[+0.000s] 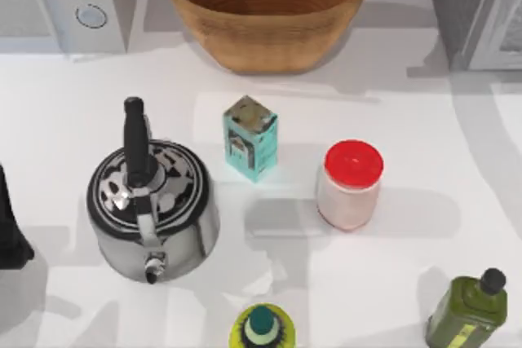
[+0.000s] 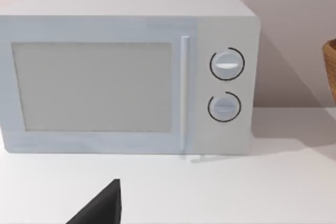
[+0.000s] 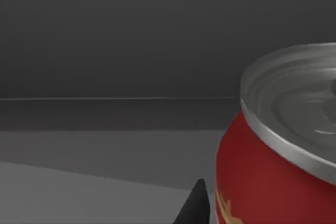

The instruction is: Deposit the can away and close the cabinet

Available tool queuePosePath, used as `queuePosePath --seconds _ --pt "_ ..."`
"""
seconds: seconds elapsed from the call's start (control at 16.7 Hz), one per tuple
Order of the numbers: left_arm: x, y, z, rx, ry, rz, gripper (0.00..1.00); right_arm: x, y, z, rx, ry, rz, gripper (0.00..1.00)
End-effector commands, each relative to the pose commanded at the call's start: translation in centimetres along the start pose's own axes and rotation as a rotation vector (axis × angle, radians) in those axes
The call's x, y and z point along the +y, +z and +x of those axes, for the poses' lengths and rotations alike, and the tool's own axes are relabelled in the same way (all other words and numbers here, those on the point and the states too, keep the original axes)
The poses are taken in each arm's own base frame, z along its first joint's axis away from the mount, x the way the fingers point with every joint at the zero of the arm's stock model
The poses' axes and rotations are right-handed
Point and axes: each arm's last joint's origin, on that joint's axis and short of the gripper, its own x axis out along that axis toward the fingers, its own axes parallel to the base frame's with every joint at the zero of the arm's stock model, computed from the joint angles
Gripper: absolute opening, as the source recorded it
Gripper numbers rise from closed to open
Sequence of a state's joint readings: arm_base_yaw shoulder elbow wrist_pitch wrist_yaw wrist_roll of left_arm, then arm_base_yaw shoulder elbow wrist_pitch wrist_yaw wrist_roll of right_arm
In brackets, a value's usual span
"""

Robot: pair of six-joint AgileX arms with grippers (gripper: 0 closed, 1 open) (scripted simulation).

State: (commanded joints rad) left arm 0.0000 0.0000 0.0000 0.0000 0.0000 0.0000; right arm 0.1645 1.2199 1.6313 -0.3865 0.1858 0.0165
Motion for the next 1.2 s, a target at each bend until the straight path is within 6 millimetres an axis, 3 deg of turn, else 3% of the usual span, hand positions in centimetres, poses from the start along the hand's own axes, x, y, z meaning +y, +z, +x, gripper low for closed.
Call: queuePosePath --seconds 0.24,0.78,0.96,1.2 --pt "0.0 0.0 0.0 0.0 0.0 0.0 1.0 1.0 0.6 2.4 0.028 0.012 -0.003 0.0" --pt "0.0 0.0 0.0 0.0 0.0 0.0 1.0 0.9 1.2 3.5 0.023 0.001 0.002 0.0" --pt "0.0 0.0 0.0 0.0 0.0 0.0 1.0 0.9 2.5 5.6 0.013 -0.015 -0.001 0.0" --pt "0.0 0.0 0.0 0.0 0.0 0.0 1.0 0.7 3.3 10.0 0.026 -0.032 -0.008 0.0"
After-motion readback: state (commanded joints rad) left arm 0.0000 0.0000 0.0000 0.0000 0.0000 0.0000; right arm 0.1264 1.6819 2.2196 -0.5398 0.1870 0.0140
